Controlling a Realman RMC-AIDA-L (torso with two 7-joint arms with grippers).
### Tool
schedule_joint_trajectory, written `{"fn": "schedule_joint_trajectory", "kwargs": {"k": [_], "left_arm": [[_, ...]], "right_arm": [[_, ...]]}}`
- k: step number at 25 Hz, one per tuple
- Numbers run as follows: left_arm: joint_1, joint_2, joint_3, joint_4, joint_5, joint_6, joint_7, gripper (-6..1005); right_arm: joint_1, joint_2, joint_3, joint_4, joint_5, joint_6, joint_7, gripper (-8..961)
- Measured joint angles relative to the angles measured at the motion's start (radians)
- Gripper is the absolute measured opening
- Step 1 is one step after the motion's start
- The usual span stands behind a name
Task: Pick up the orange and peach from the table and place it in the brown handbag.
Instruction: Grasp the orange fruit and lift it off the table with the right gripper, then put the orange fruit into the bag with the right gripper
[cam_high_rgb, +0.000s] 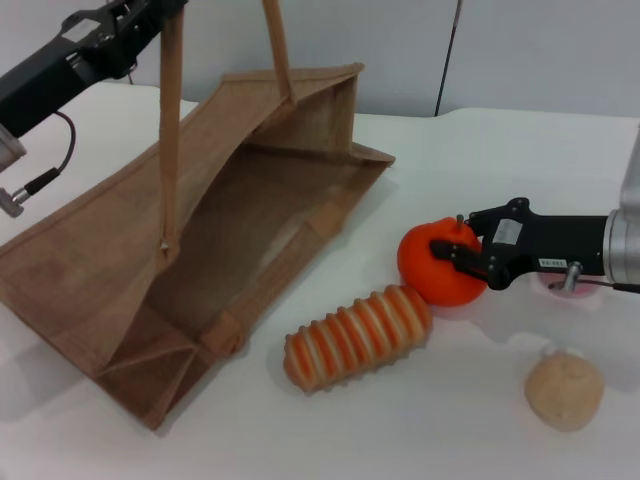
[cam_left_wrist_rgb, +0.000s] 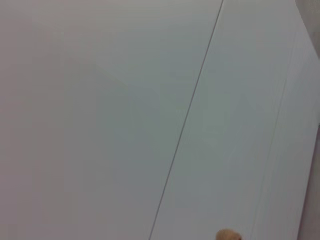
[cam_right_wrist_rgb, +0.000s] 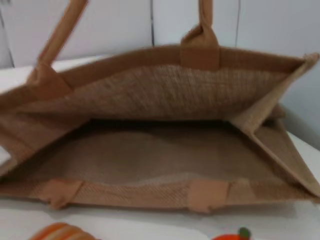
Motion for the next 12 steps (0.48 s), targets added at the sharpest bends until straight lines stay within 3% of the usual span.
{"fn": "schedule_joint_trajectory", "kwargs": {"k": [7, 12], "left_arm": [[-0.005, 0.004, 0.000, 0.000, -0.017, -0.023, -0.003, 112], [-0.010, 0.006, 0.000, 0.002, -0.036, -0.057, -0.004, 112]], "right_arm": [[0.011, -0.001, -0.004, -0.020, 0.053, -0.128, -0.042, 220], [0.061, 0.001, -0.014, -0.011, 0.055, -0.155, -0.051, 178]]}}
